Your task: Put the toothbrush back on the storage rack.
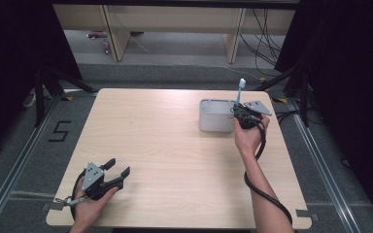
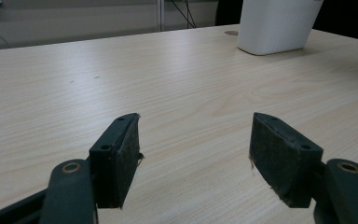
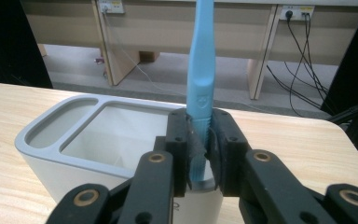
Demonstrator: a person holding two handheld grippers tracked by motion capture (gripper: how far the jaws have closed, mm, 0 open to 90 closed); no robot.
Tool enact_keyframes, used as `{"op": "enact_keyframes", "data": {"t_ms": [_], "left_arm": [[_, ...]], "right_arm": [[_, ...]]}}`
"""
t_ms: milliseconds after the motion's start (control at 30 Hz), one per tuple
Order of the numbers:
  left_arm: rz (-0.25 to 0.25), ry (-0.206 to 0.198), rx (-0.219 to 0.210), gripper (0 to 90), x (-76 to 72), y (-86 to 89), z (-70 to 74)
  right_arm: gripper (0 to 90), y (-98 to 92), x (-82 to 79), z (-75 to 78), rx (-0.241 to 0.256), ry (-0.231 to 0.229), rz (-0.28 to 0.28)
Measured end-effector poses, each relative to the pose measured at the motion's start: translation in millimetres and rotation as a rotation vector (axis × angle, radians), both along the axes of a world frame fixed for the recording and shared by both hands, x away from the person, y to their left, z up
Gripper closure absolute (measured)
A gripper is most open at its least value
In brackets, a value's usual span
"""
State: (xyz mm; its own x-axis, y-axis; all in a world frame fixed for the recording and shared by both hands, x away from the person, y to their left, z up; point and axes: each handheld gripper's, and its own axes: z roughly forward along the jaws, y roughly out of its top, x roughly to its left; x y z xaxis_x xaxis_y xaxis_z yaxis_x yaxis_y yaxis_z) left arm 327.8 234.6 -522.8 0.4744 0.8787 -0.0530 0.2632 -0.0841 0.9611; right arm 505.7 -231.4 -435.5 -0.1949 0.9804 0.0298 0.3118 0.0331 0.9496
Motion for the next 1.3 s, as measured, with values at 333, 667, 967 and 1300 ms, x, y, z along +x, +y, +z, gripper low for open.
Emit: {"op": "enact_keyframes", "data": {"t_ms": [333, 667, 967, 1300], "left_arm": [[-0.001, 0.000, -0.003, 32.6, 0.1, 0.0, 0.0], [0.000, 0.000, 0.000, 32.7, 0.1, 0.0, 0.0], [0.000, 0.002, 0.000, 32.7, 0.2, 0.1, 0.0], [-0.002, 0.002, 0.004, 32.7, 0.4, -0.1, 0.1]], "right_arm": [[78.8, -2.4, 0.1, -2.2, -0.028, 0.000, 0.011], [78.8, -2.4, -0.5, -5.0, -0.021, 0.006, 0.007], [78.6, -2.6, -1.2, -7.0, -0.028, 0.020, 0.001], [69.0, -2.4, -3.2, -6.1, -0.050, 0.016, 0.002]]}}
